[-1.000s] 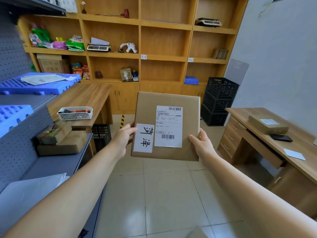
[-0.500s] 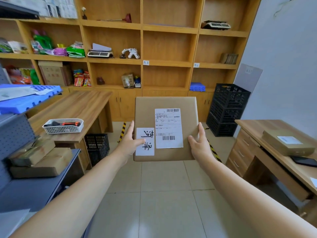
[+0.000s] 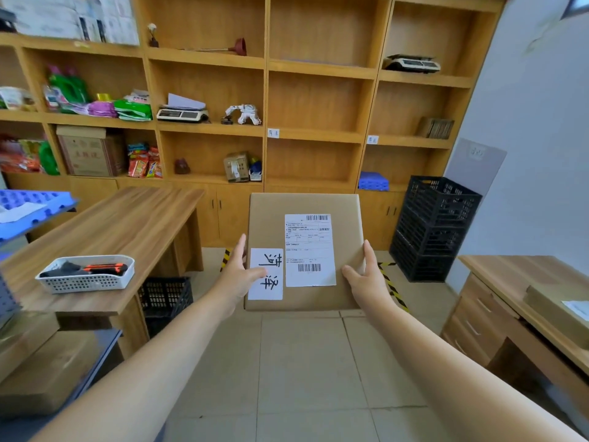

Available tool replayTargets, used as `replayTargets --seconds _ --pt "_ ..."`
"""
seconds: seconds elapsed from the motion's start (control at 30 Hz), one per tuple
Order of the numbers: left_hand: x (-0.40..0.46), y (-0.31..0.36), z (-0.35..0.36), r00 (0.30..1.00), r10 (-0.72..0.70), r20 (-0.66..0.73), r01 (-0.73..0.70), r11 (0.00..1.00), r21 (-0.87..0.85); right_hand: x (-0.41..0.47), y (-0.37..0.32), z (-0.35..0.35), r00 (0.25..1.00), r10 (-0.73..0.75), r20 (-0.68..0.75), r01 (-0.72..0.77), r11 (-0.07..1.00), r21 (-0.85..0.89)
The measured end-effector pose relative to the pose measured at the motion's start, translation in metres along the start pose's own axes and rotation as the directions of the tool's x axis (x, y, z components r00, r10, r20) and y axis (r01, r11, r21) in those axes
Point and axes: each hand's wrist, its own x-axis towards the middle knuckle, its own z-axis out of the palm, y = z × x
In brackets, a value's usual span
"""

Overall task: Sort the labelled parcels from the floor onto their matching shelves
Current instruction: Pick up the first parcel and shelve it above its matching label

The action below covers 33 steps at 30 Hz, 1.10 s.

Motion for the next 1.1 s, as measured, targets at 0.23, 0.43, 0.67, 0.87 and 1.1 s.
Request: replayTargets --seconds 0.23,0.43,0.67,0.87,1.1 --pt "0.141 0.007 -0.029 0.995 -0.047 0.092 0.048 0.999 -0.011 0.102 -0.021 0.051 0.997 0.030 -0.068 -0.028 0.999 0.030" --pt "0.237 0.003 -0.031 0.990 -0.047 0.132 0.045 0.999 0.025 0.185 -0.021 0.076 0.994 0.049 -0.102 -0.048 0.999 0.014" --pt "0.339 -0.006 -0.003 0.990 0.005 0.140 -0.010 0.999 0.041 0.292 -0.007 0.080 0.994 0.033 -0.102 -0.033 0.999 -0.004" --pt "0.444 -0.004 0.037 0.996 0.004 0.088 -0.004 1.000 -0.002 0.409 0.005 0.067 0.996 0.032 -0.080 -0.029 0.999 0.030" --pt "0.560 0.009 0.085 0.999 -0.020 0.043 0.024 0.996 -0.080 0.557 0.007 0.045 0.998 0.018 -0.055 -0.019 1.000 -0.013"
